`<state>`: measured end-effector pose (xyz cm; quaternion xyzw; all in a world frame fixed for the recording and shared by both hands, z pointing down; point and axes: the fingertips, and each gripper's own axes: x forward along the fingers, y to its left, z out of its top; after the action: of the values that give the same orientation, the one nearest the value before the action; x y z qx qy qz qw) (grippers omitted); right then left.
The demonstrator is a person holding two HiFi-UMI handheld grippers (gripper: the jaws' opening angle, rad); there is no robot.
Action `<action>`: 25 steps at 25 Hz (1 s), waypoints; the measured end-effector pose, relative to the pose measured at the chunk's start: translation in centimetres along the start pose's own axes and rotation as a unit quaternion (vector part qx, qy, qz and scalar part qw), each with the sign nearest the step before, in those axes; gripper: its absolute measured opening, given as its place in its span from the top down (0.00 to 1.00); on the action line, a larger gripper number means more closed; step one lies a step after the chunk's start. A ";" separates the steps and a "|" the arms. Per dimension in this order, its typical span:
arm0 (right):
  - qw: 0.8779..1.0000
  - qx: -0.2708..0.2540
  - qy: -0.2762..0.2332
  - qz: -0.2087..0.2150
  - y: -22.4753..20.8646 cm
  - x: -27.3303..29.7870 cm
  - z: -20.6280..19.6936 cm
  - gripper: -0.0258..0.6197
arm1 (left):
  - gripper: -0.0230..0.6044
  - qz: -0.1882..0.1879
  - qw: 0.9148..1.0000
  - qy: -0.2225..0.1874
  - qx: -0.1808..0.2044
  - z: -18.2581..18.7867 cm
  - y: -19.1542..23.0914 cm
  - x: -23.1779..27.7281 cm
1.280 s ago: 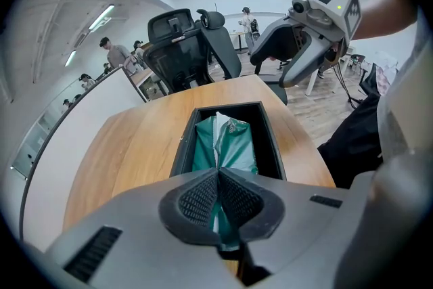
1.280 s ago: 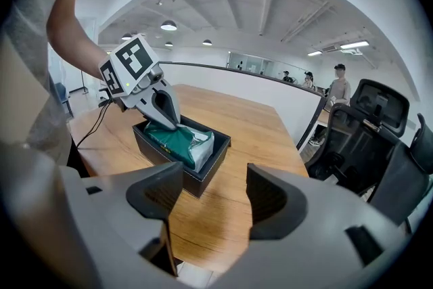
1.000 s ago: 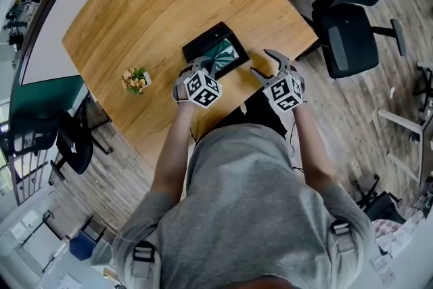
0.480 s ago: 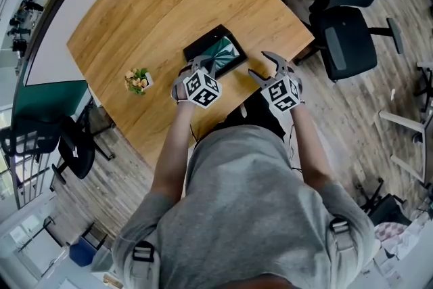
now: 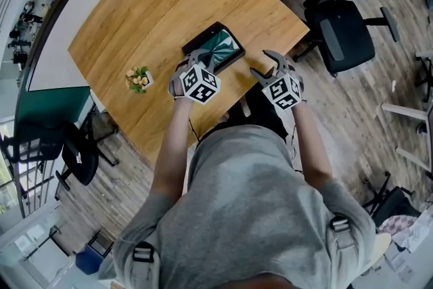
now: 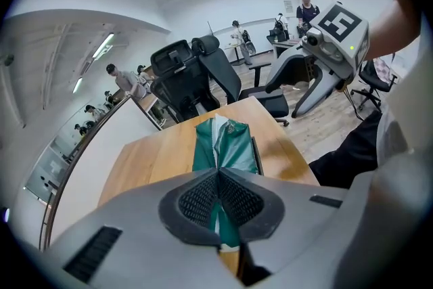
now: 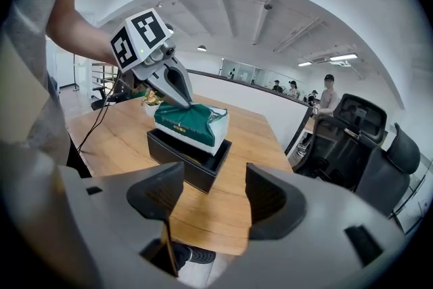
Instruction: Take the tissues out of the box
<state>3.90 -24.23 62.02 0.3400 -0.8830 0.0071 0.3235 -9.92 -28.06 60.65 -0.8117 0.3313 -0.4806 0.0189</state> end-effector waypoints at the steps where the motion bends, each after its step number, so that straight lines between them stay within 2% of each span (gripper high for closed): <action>1: 1.000 -0.001 -0.002 -0.001 0.2 -0.2 0.1 0.51 | 0.92 0.000 1.000 -0.001 0.003 0.1 -0.1 -0.3; 25: 1.000 -0.006 -0.017 -0.009 1.1 -1.3 0.7 0.52 | 0.93 0.025 1.000 -0.008 0.000 -0.3 -0.3 -3.3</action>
<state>3.61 -22.75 60.93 0.3458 -0.8854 -0.0073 0.3105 -11.04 -25.89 58.41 -0.8072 0.3512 -0.4732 0.0335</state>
